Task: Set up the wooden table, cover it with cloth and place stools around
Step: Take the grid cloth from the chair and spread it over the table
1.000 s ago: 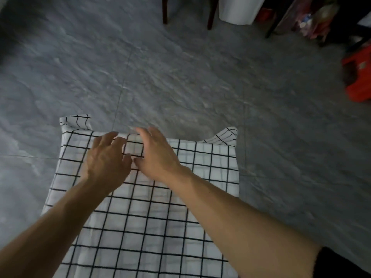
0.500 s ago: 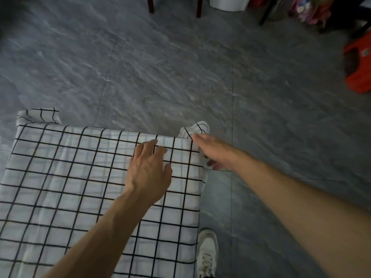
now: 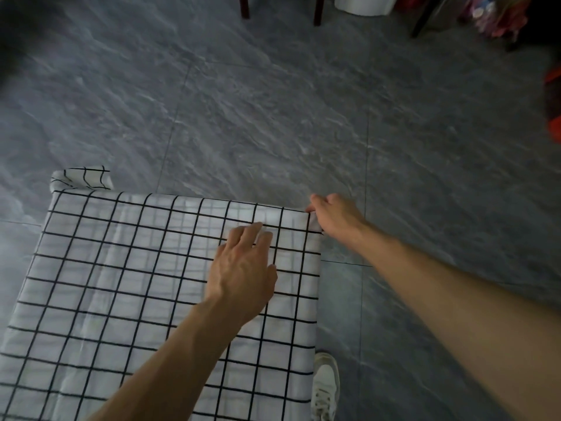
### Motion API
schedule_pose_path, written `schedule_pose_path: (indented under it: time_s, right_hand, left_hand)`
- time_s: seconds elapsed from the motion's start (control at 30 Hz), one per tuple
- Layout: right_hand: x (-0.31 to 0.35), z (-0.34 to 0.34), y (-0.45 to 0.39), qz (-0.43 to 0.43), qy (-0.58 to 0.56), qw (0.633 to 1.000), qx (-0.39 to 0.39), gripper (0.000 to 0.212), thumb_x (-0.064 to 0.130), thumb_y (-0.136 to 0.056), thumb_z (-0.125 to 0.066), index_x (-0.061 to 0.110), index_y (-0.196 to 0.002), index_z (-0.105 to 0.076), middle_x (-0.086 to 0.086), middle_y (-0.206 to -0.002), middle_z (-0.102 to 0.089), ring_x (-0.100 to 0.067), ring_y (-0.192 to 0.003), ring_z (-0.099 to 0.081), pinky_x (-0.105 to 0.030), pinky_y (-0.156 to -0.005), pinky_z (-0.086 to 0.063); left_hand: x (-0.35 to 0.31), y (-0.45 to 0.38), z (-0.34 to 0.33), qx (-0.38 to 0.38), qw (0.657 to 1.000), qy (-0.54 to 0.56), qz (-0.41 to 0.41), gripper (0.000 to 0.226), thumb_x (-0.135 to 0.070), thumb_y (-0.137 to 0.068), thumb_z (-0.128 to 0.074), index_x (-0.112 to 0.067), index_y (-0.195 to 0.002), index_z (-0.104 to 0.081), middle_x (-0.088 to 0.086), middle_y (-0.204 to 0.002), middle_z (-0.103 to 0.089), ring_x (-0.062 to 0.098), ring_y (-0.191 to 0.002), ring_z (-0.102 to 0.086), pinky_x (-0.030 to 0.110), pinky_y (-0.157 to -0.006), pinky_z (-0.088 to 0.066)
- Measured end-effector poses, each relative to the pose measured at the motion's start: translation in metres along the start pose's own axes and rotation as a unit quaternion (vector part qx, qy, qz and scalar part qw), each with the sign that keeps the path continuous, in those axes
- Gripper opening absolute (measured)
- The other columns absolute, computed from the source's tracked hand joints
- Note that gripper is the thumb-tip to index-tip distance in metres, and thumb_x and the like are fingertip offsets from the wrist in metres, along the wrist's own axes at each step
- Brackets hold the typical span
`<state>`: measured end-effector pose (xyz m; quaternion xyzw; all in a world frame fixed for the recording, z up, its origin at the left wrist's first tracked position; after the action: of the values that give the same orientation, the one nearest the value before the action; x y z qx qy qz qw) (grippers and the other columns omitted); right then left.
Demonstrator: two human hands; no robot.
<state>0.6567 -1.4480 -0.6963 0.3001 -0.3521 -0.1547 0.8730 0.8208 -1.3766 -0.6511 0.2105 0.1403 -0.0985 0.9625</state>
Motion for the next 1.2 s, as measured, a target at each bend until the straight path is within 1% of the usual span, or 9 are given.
schedule_pose_path:
  time_s: [0.1,0.23,0.37,0.53,0.6,0.73,0.87,0.97,1.2]
  right_hand:
    - [0.007,0.003,-0.007,0.009,0.001,1.000,-0.011,0.047,0.026,-0.104,-0.031,-0.005,-0.102,-0.067,-0.008,-0.064,-0.055,-0.021,-0.063,-0.054,-0.038,-0.079,-0.050]
    - [0.012,0.011,-0.027,0.023,0.019,0.999,-0.044,0.046,0.027,-0.100,-0.033,-0.002,-0.097,-0.068,-0.015,-0.095,-0.068,-0.024,-0.081,-0.063,-0.033,-0.073,-0.050]
    - [0.015,0.011,-0.040,0.029,0.038,0.998,-0.032,0.043,0.020,-0.099,-0.034,-0.006,-0.098,-0.068,-0.019,-0.092,-0.068,-0.017,-0.065,-0.056,-0.024,-0.051,-0.042]
    - [0.011,0.009,-0.042,0.028,0.043,0.998,-0.035,0.042,0.023,-0.099,-0.038,-0.008,-0.093,-0.066,-0.011,-0.075,-0.060,-0.010,-0.053,-0.045,-0.024,-0.047,-0.032]
    - [0.010,0.007,-0.040,0.017,0.056,0.998,-0.013,0.038,0.028,-0.099,-0.042,0.001,-0.090,-0.067,-0.003,-0.070,-0.059,-0.012,-0.056,-0.049,-0.024,-0.051,-0.036]
    - [0.014,0.000,-0.024,0.008,0.103,0.994,0.019,0.044,0.046,-0.097,-0.048,0.019,-0.131,-0.056,-0.002,-0.116,-0.063,-0.018,-0.093,-0.061,-0.026,-0.077,-0.044]
    - [0.054,-0.011,0.020,0.172,0.252,0.948,-0.088,0.052,0.039,-0.098,-0.051,0.017,-0.144,-0.042,-0.014,-0.150,-0.038,-0.028,-0.136,-0.040,-0.042,-0.111,-0.034]
    - [0.063,-0.048,0.045,0.251,0.235,0.937,-0.068,0.045,0.032,-0.097,-0.056,0.015,-0.138,-0.047,-0.005,-0.133,-0.054,-0.022,-0.124,-0.049,-0.036,-0.106,-0.039]
    - [0.047,-0.063,0.042,0.229,0.172,0.956,-0.061,0.059,0.028,-0.090,-0.067,0.015,-0.143,-0.043,-0.005,-0.133,-0.052,-0.024,-0.126,-0.045,-0.034,-0.109,-0.032]
  left_hand:
    - [0.006,-0.002,-0.002,0.009,1.000,-0.004,-0.001,0.062,-0.037,-0.091,-0.058,-0.024,-0.145,-0.030,-0.004,-0.158,-0.014,0.018,-0.143,-0.016,0.037,-0.112,-0.030]
    - [0.007,-0.010,-0.001,0.007,1.000,-0.011,-0.004,0.070,-0.041,-0.089,-0.061,-0.024,-0.146,-0.025,-0.004,-0.159,-0.010,0.019,-0.144,-0.013,0.038,-0.115,-0.029]
    - [0.005,-0.020,0.001,-0.004,1.000,-0.018,-0.006,0.073,-0.042,-0.088,-0.063,-0.023,-0.146,-0.025,-0.004,-0.159,-0.010,0.020,-0.144,-0.013,0.038,-0.114,-0.028]
    - [0.007,-0.019,0.003,-0.020,1.000,-0.020,-0.013,0.071,-0.041,-0.087,-0.064,-0.023,-0.145,-0.026,-0.003,-0.157,-0.013,0.019,-0.144,-0.013,0.037,-0.114,-0.026]
    - [0.010,-0.015,0.005,-0.029,0.999,-0.029,-0.010,0.073,-0.043,-0.086,-0.064,-0.024,-0.145,-0.025,-0.002,-0.157,-0.014,0.020,-0.145,-0.011,0.038,-0.115,-0.026]
    - [0.022,-0.012,-0.001,-0.003,0.999,-0.047,0.008,0.088,-0.049,-0.083,-0.067,-0.025,-0.149,-0.014,0.000,-0.160,-0.002,0.023,-0.148,-0.001,0.040,-0.118,-0.018]
    - [0.027,-0.013,-0.006,0.016,0.999,-0.045,0.019,0.094,-0.050,-0.083,-0.067,-0.027,-0.151,-0.007,-0.001,-0.161,0.007,0.024,-0.148,0.003,0.041,-0.119,-0.013]
    - [0.026,-0.015,-0.002,-0.001,0.999,-0.043,0.015,0.093,-0.052,-0.080,-0.070,-0.028,-0.149,-0.013,-0.001,-0.160,0.000,0.023,-0.147,-0.004,0.041,-0.117,-0.020]
    - [0.066,-0.020,0.004,0.022,0.998,-0.052,0.021,0.111,-0.063,-0.073,-0.071,-0.029,-0.153,0.000,0.000,-0.162,0.004,0.024,-0.149,0.005,0.043,-0.120,-0.007]
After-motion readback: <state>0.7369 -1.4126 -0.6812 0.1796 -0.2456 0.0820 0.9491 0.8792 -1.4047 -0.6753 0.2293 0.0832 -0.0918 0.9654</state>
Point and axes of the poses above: each hand's wrist, its own y-axis away from the middle knuckle, its own z-axis out of the back of the hand, x = y × z, the point moved 9 cm from there along -y, towards the middle knuckle
